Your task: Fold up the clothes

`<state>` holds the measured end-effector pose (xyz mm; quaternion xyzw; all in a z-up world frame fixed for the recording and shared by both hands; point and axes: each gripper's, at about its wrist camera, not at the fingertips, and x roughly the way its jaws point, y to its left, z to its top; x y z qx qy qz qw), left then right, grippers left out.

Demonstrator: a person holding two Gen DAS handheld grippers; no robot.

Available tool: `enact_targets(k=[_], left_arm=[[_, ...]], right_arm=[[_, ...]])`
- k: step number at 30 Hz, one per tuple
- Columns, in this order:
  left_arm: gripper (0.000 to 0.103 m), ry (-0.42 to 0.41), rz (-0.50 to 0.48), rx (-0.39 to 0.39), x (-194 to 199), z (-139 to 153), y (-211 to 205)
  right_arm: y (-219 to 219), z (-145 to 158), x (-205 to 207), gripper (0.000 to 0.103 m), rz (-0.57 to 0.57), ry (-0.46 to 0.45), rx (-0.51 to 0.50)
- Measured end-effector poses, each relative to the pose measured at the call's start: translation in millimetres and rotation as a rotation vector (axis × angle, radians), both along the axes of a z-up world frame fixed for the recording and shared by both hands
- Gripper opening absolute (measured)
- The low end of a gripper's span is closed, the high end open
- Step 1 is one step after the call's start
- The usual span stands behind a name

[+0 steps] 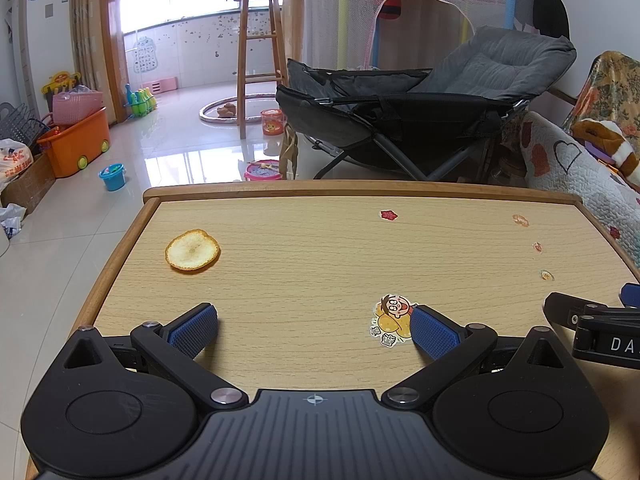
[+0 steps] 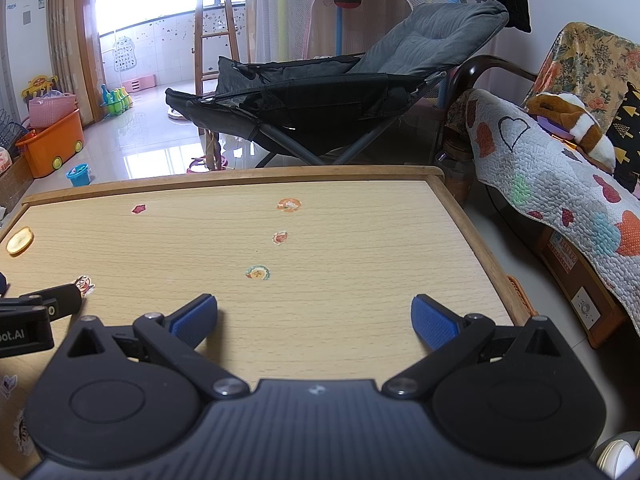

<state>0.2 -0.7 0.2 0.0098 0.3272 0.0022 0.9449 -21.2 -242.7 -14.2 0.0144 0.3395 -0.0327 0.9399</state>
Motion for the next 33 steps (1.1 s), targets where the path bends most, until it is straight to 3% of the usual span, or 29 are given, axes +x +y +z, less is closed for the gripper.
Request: enact_targets(k=[33], left_arm=[[0.103, 0.000, -0.001, 0.004, 0.9, 3.6, -3.7]], right_arm=[[-2.1, -1.3, -3.2, 0.103, 0.006, 0.000, 0.000]])
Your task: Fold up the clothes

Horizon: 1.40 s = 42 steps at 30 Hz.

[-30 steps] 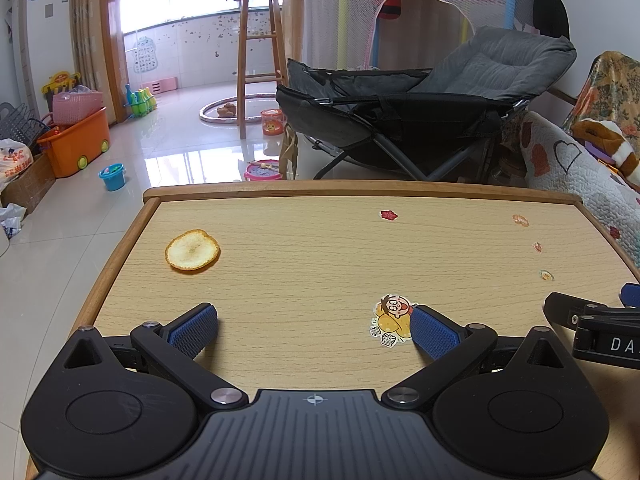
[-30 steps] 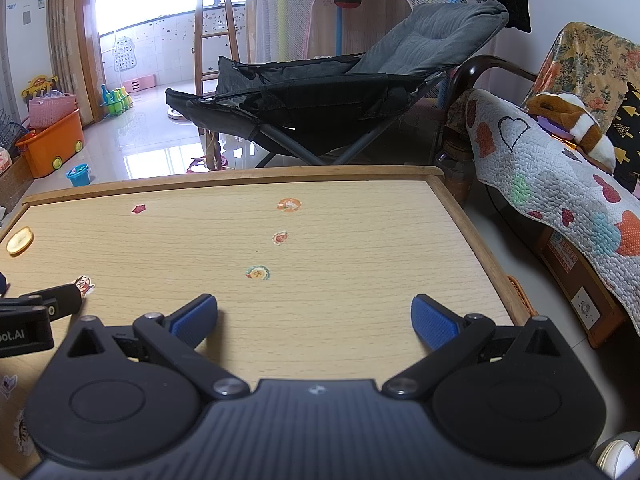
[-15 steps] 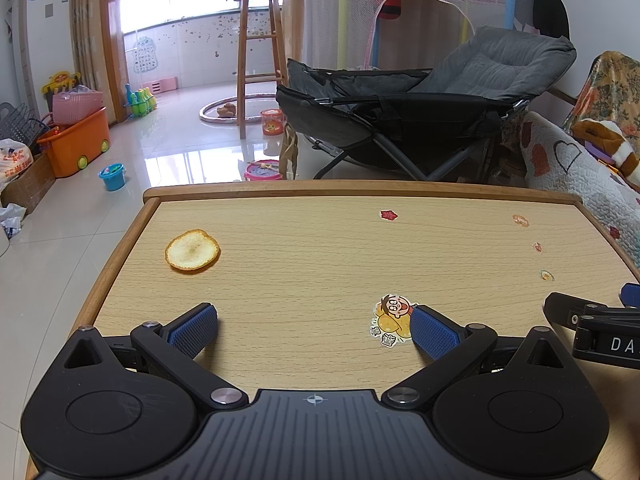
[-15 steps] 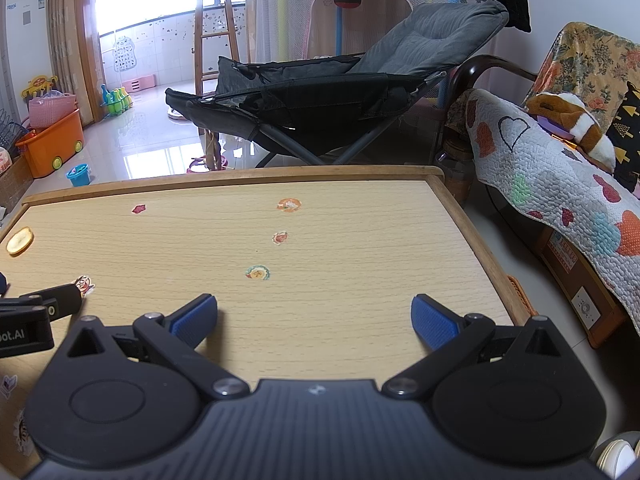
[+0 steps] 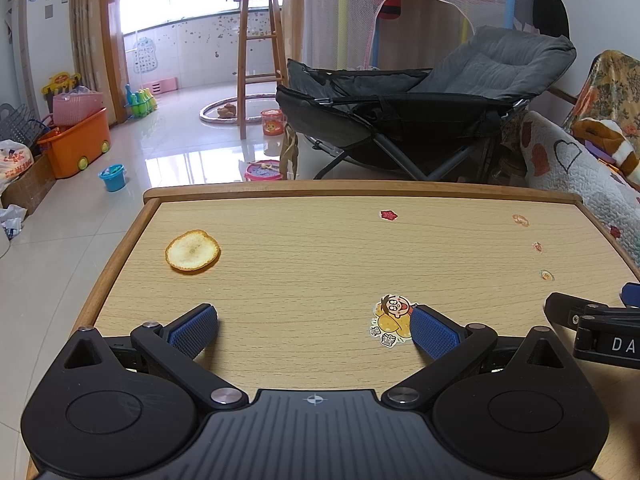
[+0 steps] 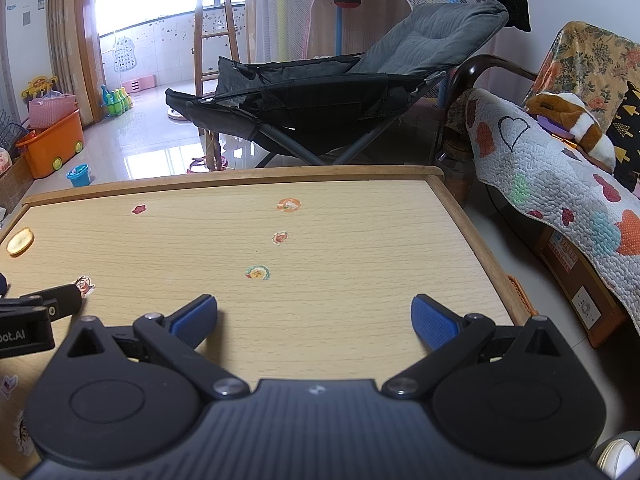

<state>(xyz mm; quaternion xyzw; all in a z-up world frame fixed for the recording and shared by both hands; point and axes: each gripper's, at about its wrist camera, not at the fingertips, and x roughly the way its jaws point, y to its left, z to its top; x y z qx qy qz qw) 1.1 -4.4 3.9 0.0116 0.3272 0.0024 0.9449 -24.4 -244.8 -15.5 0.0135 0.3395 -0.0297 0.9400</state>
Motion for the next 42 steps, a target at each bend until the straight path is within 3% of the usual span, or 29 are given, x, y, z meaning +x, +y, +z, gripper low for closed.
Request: enact_targets(k=[19, 27, 33, 38, 42], left_arm=[[0.103, 0.035, -0.042, 0.002, -42.9, 7.5, -6.6], [0.103, 0.046, -0.048, -0.065, -70.7, 39.3, -21.2], [0.103, 0.108, -0.042, -0.122, -98.6, 52.3, -30.4], [0.103, 0.095, -0.059, -0.128, -120.2, 66.0, -34.5], [0.103, 0.130, -0.073, -0.166, -132.1, 70.3, -39.6]], right_arm=[[-13.6, 15.0, -27.6, 0.102, -0.037, 0.071, 0.031], [-26.6, 33.9, -55.6, 0.102, -0.066, 0.038, 0.034], [-33.0, 51.5, -67.0, 0.102, -0.081, 0.040, 0.019], [-41.4, 67.0, -84.7, 0.102, -0.108, 0.009, 0.006], [-47.3, 73.7, -102.1, 0.102, -0.126, 0.004, -0.023]])
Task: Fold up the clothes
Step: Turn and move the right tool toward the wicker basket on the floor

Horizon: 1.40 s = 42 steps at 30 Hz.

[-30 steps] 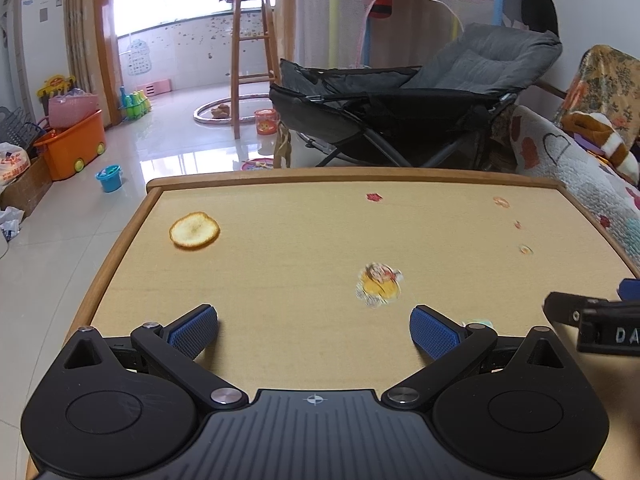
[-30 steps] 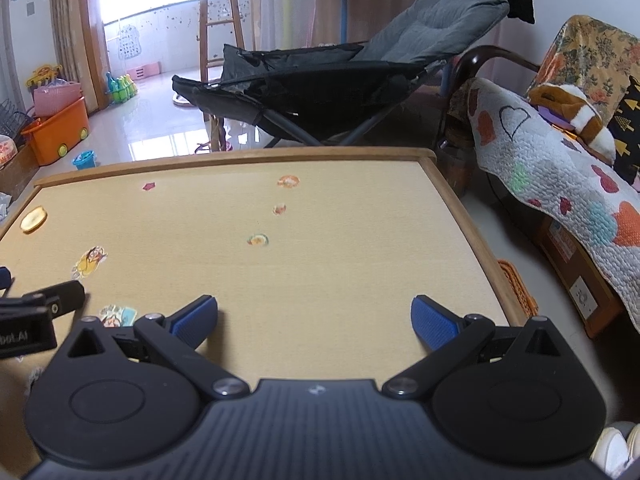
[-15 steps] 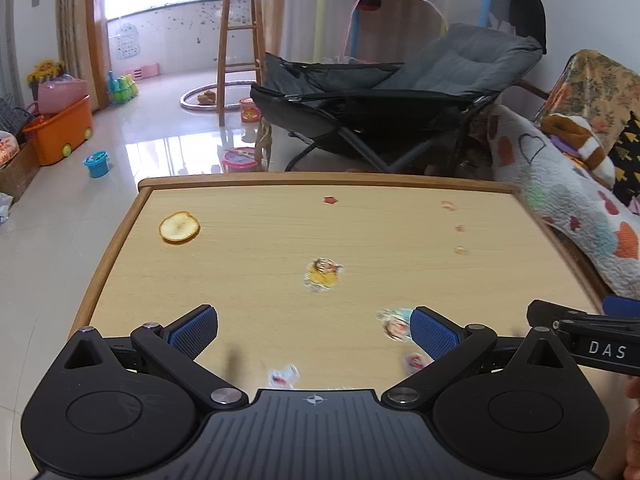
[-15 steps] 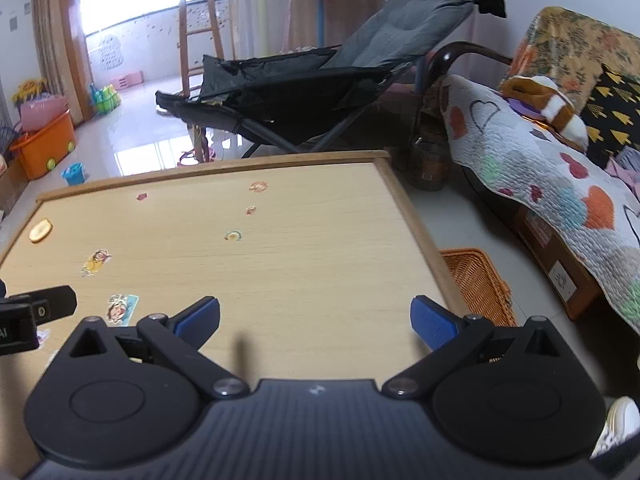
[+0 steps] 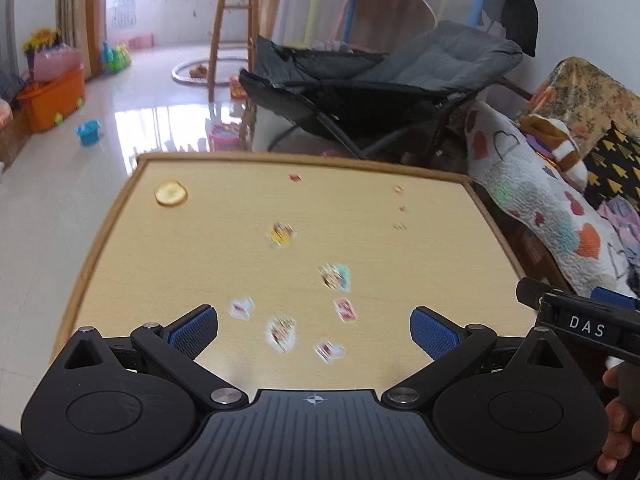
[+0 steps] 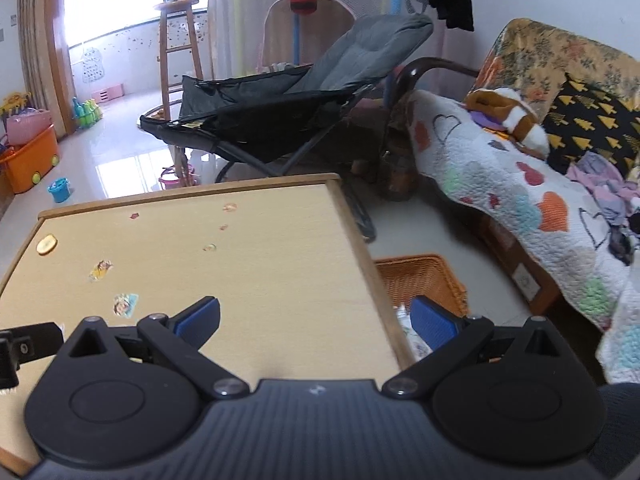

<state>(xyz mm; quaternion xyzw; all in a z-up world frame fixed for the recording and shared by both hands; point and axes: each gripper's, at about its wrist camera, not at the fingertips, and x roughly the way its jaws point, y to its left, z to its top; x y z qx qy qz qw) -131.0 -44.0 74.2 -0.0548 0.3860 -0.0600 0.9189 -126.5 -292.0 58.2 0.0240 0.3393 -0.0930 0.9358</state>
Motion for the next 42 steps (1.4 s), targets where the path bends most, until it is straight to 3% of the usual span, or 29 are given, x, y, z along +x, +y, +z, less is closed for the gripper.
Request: enact_targets(k=[7, 13, 16, 22, 30, 42], left_arm=[[0.103, -0.018, -0.064, 0.012, -22.9, 13.0, -10.5], [0.103, -0.008, -0.104, -0.062, -32.5, 29.4, -15.0], [0.103, -0.007, -0.136, -0.051, -39.9, 31.3, -24.6], [0.103, -0.010, -0.198, -0.055, -53.4, 37.9, -41.4], [0.103, -0.018, -0.229, -0.051, -63.6, 52.9, -70.4], [0.103, -0.037, -0.302, -0.069, -91.3, 59.2, -147.7]], right_arm=[[-6.2, 17.3, -30.1, 0.102, -0.034, -0.017, -0.043], [-10.2, 40.5, -50.7, 0.102, -0.062, -0.060, -0.080], [-11.7, 48.3, -61.4, 0.102, -0.074, -0.075, -0.102], [-23.3, 57.1, -78.2, 0.102, -0.118, -0.090, -0.084], [-53.4, 57.6, -94.6, 0.102, -0.175, -0.103, -0.081], [-102.4, 37.1, -124.7, 0.102, -0.283, -0.122, -0.069]])
